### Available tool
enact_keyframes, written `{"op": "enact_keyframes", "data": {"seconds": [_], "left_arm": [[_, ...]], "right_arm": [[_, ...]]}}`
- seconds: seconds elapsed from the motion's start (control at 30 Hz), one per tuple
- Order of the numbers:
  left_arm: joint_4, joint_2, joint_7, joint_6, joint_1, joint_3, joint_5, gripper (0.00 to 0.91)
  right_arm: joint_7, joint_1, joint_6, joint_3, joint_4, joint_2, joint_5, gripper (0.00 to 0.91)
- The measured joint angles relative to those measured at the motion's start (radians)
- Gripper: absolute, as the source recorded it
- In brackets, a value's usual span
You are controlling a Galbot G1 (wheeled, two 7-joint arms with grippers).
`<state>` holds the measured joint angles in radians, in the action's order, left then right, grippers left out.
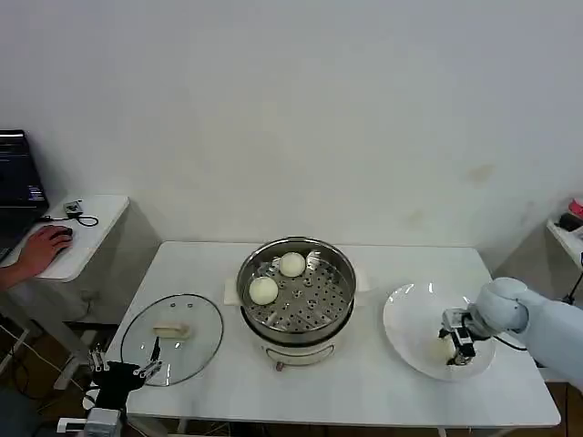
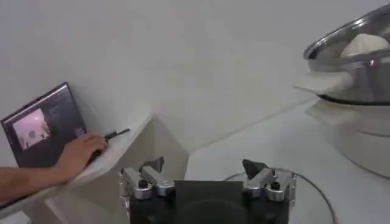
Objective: Take steamed baozi put them in steamer then cover it.
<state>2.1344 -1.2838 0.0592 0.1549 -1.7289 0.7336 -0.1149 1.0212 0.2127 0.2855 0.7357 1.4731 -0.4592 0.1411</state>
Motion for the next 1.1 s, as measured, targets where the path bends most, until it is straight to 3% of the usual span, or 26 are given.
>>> {"op": "enact_keyframes", "data": {"seconds": [0.23,0.6,0.83,1.1], "left_arm": [[0.0,0.005,0.0,0.0,0.005,0.001,0.001,0.907],[-0.01,0.015,0.001,-0.004,0.004,-0.001,0.004,0.907],[-0.01,0.004,0.001,-0.001,0.016,-0.002,-0.002,0.907],[-0.014,-0.005,0.001,-0.001,0.006,0.017,0.002,0.907]], "right_arm": [[0.041,-0.109,-0.017,0.036,0.032,0.02,-0.033,0.665],[0.119,-0.442,-0.054,0.14,0.056,-0.022,-0.14,0.675],[0.127,-0.634,-0.048,0.24,0.065,-0.138,-0.209,0.675],[0.117,-0.725,-0.053,0.333,0.046,-0.328,-0.248,0.675]]}}
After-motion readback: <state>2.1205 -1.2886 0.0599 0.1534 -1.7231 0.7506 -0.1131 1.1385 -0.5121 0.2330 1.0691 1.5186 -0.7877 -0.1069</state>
